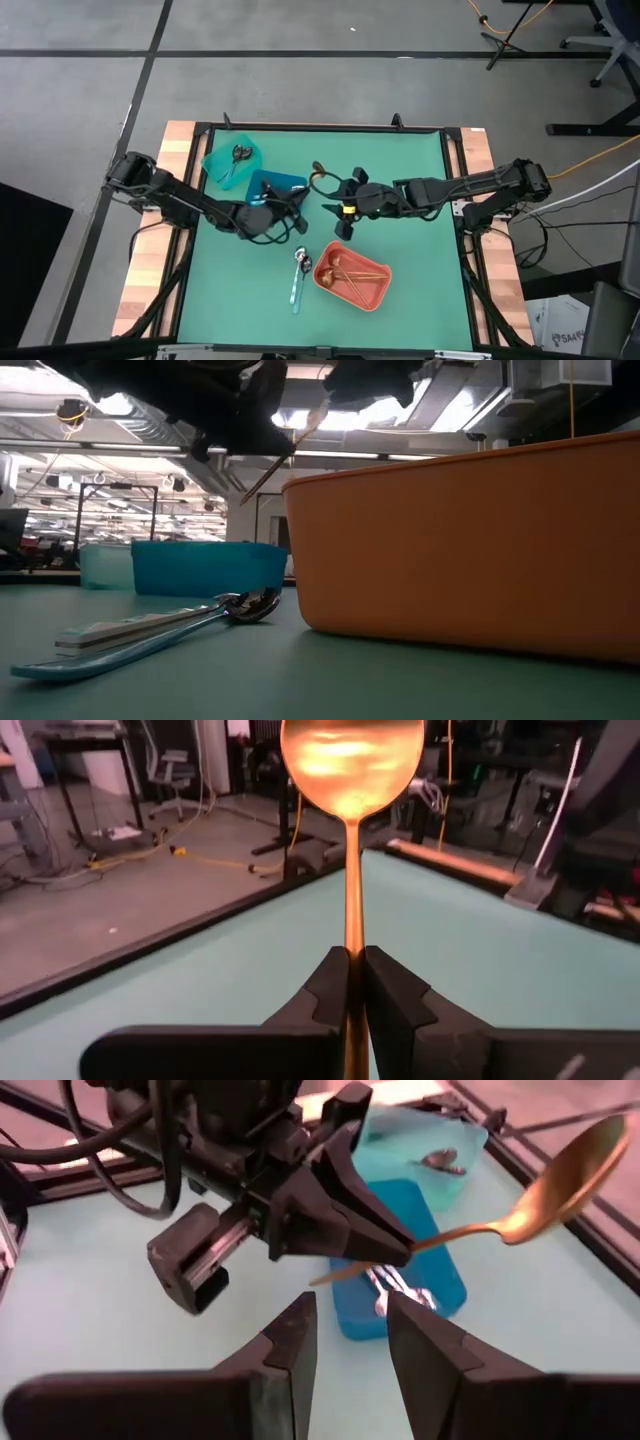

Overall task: Sort silverware by color (type)
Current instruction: Put the yellow spoon into the orange bin

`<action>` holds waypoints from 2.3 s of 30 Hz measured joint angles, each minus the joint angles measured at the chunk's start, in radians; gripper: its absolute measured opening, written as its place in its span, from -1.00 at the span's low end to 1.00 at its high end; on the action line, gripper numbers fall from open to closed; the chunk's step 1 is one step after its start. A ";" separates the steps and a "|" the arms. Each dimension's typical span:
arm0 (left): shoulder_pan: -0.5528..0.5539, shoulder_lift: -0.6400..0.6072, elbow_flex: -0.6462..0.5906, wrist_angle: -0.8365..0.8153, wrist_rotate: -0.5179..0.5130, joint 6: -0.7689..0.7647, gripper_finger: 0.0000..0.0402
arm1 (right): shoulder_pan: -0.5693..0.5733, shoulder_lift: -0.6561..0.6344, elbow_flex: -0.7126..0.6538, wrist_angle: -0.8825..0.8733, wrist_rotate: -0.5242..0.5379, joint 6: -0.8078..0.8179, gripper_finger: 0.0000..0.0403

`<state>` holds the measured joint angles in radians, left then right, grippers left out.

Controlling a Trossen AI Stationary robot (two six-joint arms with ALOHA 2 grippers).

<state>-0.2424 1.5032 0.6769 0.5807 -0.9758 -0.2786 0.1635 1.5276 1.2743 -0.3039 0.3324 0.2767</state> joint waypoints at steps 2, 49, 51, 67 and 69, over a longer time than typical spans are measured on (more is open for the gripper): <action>0.005 0.000 0.000 0.045 0.000 0.039 -0.92 | 0.000 0.000 0.000 0.019 0.022 -0.001 -0.44; 0.009 -0.001 0.000 0.432 0.122 0.341 -0.92 | 0.000 0.000 0.000 0.251 0.225 -0.037 -0.44; 0.009 -0.001 0.000 0.432 0.122 0.342 -0.92 | 0.000 0.000 0.000 0.251 0.225 -0.035 -0.44; 0.009 -0.001 0.000 0.475 0.236 0.341 -0.92 | 0.000 0.000 0.000 0.251 0.224 -0.038 -0.44; 0.008 -0.001 0.000 0.475 0.241 0.341 -0.92 | 0.000 0.000 0.000 0.251 0.225 -0.038 -0.44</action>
<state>-0.2343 1.5024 0.6769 1.0561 -0.7344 0.0620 0.1631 1.5276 1.2739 -0.0525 0.5571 0.2382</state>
